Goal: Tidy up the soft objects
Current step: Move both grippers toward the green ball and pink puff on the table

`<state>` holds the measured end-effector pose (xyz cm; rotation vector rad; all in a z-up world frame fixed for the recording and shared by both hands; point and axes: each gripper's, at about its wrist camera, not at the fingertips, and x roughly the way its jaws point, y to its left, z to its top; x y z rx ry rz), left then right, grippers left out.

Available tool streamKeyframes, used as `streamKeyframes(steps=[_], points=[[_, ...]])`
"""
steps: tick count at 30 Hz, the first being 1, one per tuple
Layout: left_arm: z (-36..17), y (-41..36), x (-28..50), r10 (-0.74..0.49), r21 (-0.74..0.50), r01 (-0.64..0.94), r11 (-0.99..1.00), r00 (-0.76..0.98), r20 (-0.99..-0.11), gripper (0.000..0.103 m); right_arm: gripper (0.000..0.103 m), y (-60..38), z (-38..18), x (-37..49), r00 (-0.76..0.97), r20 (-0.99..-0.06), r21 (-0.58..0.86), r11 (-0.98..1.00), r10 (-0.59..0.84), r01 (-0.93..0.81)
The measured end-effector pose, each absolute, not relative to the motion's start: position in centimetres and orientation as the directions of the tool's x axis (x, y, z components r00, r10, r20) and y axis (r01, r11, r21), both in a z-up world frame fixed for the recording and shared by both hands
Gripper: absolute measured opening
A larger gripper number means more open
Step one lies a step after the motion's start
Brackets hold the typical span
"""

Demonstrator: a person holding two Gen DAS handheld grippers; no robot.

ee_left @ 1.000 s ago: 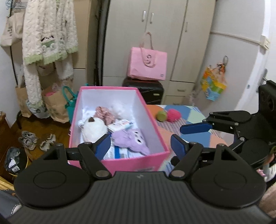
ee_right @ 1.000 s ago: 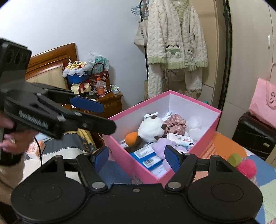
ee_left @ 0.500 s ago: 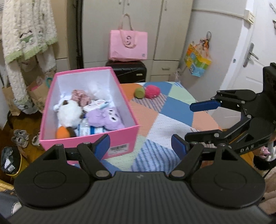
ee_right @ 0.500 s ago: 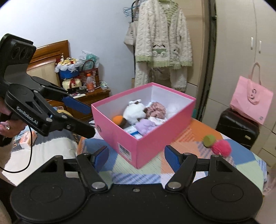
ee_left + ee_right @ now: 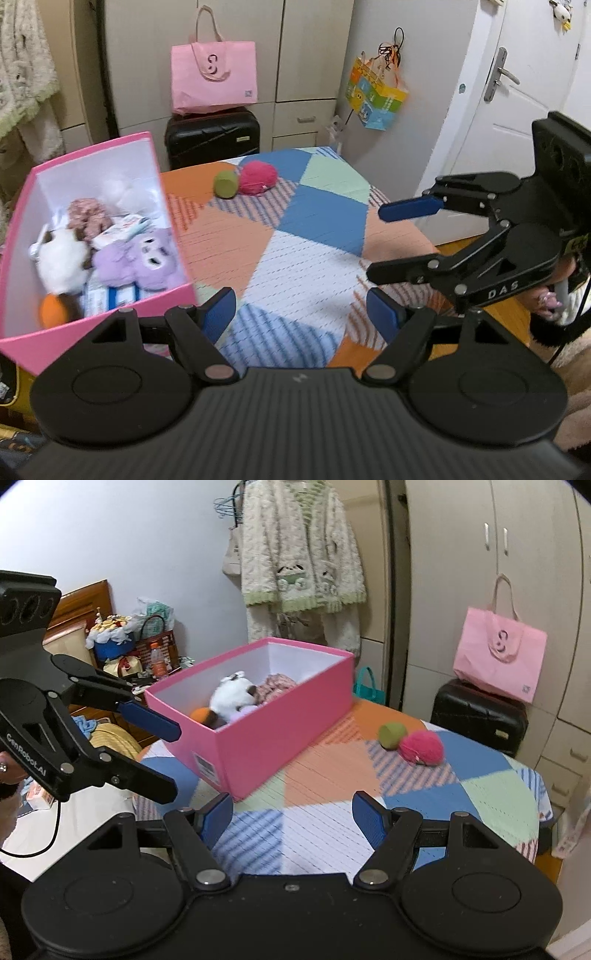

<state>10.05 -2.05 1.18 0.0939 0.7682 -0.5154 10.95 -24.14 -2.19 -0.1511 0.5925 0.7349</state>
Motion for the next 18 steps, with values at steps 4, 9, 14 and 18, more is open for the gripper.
streamKeyframes(steps=[4,9,14,18], points=[[0.9,-3.0,11.6,-0.419,-0.147,0.436,0.888,0.634,-0.650,0.077,0.076,-25.5,-3.2,12.1,0.580,-0.558,0.103,0.743,0.594,-0.662],[0.8,-4.4,13.2,-0.373,-0.104,0.392,0.914,0.711,-0.597,0.077,0.076,-26.7,-4.2,13.0,0.599,-0.531,0.093,0.744,0.599,-0.662],[0.4,-5.9,14.7,-0.336,-0.050,0.372,0.927,0.763,-0.552,0.077,0.076,-27.5,-5.1,14.5,0.642,-0.493,0.050,0.756,0.587,-0.653],[-0.1,-7.1,16.5,-0.322,-0.028,0.361,0.932,0.789,-0.523,0.077,0.076,-27.5,-6.1,16.1,0.680,-0.476,-0.015,0.768,0.557,-0.640]])
